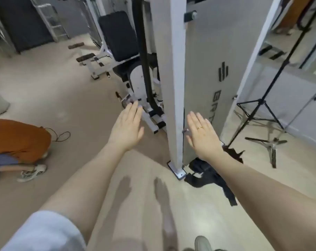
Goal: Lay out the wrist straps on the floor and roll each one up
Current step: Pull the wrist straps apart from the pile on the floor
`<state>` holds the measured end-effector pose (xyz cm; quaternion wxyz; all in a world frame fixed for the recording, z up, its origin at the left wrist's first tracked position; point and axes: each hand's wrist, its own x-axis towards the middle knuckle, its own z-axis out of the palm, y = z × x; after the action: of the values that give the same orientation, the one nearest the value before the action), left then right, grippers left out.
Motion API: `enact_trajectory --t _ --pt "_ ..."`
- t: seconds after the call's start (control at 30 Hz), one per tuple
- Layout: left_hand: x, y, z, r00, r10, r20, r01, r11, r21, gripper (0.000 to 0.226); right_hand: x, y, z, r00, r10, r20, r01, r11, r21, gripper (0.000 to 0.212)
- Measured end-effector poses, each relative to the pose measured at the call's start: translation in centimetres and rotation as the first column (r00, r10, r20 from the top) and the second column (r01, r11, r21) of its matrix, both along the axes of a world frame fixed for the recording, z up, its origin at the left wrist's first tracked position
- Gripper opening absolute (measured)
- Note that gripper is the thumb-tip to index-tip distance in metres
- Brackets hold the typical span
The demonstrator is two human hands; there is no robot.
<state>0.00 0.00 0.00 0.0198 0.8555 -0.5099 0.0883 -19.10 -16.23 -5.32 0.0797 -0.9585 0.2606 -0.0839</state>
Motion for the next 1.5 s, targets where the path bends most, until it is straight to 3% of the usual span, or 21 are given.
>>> enact_trajectory --t 0.13,0.43,0.63,0.77,0.9,1.1,1.2,1.43,1.5 --pt "-4.3 -3.0 -6.5 0.980 -0.110 -0.164 0.135 0.979 0.153 0.066 -8.0 -0.2 -5.3 0.966 -0.228 -0.125 0.238 0.968 0.079 0.066" --pt "-17.2 -14.3 -13.6 0.878 -0.349 -0.327 0.432 0.874 0.225 0.064 -24.8 -4.3 -10.0 0.764 -0.584 -0.274 0.638 0.747 0.186 0.065" --pt "-26.1 -24.4 -16.7 0.845 -0.382 -0.374 0.488 0.837 0.248 0.063 -34.2 -11.9 -11.6 0.703 -0.603 -0.378 0.705 0.662 0.256 0.064" --pt "-31.2 -31.0 -18.9 0.838 -0.327 -0.437 0.454 0.862 0.225 0.062 -38.2 -19.3 -12.0 0.717 -0.535 -0.446 0.661 0.725 0.194 0.061" --pt "-34.5 -35.9 -21.6 0.806 -0.200 -0.558 0.337 0.929 0.155 0.060 -38.3 -24.6 -15.0 0.744 -0.482 -0.463 0.629 0.738 0.242 0.059" --pt "-32.0 -39.5 -32.2 0.819 -0.148 -0.554 0.319 0.921 0.225 0.067 -35.3 -28.5 -25.7 0.794 -0.407 -0.451 0.587 0.706 0.396 0.050" --pt "-29.5 -41.0 -39.5 0.832 -0.086 -0.548 0.300 0.900 0.315 0.069 -34.7 -29.8 -33.3 0.784 -0.470 -0.404 0.617 0.656 0.434 0.043" --pt "-24.6 -43.9 -61.9 0.877 -0.250 -0.410 0.416 0.822 0.389 0.060 -30.8 -31.6 -55.6 0.740 -0.524 -0.421 0.672 0.579 0.461 0.029" --pt "-23.7 -44.0 -67.7 0.874 -0.262 -0.409 0.436 0.795 0.423 0.056 -29.3 -31.6 -61.9 0.749 -0.522 -0.408 0.663 0.595 0.455 0.028"
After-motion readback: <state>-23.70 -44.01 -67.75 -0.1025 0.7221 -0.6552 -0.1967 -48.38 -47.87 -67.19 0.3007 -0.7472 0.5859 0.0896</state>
